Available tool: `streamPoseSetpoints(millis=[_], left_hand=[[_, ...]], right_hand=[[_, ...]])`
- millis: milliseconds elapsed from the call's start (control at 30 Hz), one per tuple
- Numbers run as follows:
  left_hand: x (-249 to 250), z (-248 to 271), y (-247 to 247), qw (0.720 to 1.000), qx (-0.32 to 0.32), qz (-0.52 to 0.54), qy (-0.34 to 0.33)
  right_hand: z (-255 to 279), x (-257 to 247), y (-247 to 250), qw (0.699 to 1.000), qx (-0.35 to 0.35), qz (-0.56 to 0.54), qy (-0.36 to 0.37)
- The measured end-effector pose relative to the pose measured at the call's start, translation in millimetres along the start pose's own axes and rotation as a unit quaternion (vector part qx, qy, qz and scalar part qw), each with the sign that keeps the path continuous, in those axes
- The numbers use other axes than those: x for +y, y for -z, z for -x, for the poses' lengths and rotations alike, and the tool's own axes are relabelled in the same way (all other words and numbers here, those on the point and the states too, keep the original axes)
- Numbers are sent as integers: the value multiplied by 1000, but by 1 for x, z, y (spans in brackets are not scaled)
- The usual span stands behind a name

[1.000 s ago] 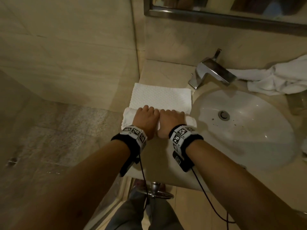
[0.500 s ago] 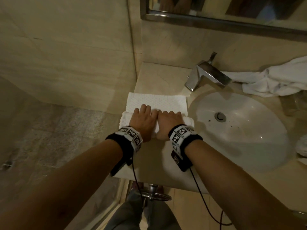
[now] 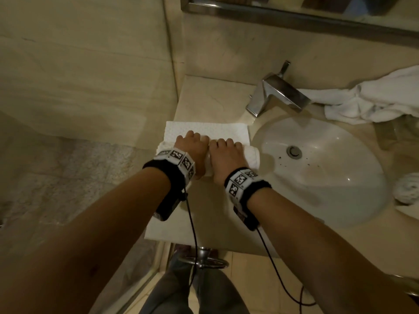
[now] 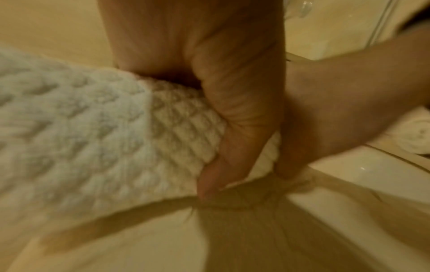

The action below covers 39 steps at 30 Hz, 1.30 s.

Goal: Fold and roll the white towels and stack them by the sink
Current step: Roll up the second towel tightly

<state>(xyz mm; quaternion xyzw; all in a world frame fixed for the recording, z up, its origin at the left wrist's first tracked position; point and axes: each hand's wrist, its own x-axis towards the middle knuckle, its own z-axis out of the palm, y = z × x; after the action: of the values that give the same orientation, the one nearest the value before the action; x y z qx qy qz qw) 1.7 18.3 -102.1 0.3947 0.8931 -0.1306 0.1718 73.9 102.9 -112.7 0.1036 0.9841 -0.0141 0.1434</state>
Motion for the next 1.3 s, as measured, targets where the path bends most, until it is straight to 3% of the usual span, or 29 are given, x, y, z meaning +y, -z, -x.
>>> streamPoseSetpoints(millis=[133, 200, 300, 433, 533, 600, 733, 800, 1033, 1200, 1300], left_hand=[[3, 18, -25, 988, 152, -40, -1], [1, 17, -26, 984, 174, -38, -10], [-3, 5, -11, 995, 93, -16, -23], [-6, -6, -5, 999, -10, 1, -31], [-8, -8, -2, 996, -76, 35, -14], [-9, -10, 4, 995, -85, 50, 6], [-2, 5, -11, 996, 87, -2, -17], [4, 15, -21, 990, 137, 6, -16], [2, 15, -26, 990, 139, 23, -27], [14, 35, -45, 979, 202, 26, -17], [11, 37, -33, 987, 160, 1, -19]], right_hand=[[-16, 5, 12, 999, -42, -34, -8], [-18, 3, 16, 998, -55, -38, -17], [-4, -2, 7, 999, -8, -25, -40], [23, 4, -15, 998, 51, 34, 6], [12, 10, 0, 1000, -9, 23, 17], [-4, 12, 13, 998, -54, 5, 23], [-20, 15, 35, 992, -114, -38, 25], [-23, 15, 41, 986, -155, -55, 20], [-26, 23, 34, 973, -212, -81, 30], [-21, 30, 27, 970, -230, -79, 17], [-23, 24, 31, 970, -236, -53, 6]])
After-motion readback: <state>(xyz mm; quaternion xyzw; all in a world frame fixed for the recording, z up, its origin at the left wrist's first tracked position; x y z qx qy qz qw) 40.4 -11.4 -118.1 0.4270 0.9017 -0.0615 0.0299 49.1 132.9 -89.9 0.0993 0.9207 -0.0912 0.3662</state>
